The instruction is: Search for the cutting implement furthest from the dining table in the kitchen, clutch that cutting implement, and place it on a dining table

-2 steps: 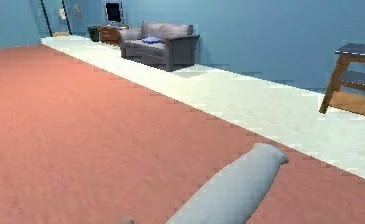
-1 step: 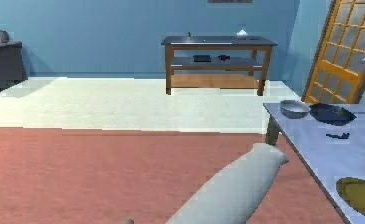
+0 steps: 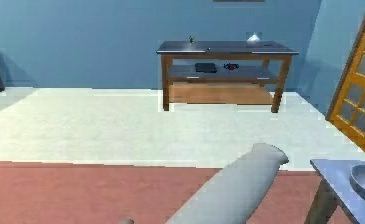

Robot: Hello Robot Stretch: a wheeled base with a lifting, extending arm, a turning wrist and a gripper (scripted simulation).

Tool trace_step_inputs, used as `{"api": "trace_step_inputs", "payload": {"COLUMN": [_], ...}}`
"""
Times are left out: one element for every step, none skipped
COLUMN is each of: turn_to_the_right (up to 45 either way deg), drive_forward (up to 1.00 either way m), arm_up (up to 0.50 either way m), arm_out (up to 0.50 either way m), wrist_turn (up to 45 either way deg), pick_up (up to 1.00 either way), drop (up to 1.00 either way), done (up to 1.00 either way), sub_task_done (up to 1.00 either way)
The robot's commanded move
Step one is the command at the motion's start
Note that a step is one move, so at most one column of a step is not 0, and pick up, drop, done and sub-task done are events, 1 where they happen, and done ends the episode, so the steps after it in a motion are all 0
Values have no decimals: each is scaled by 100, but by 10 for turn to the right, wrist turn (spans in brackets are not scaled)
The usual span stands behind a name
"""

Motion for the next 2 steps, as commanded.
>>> {"api": "trace_step_inputs", "payload": {"turn_to_the_right": [-450, -450], "drive_forward": [0, 0], "arm_up": [0, 0], "arm_out": [0, 0], "wrist_turn": [0, 0], "pick_up": [0, 0], "drop": [0, 0], "done": [0, 0], "sub_task_done": [0, 0]}}
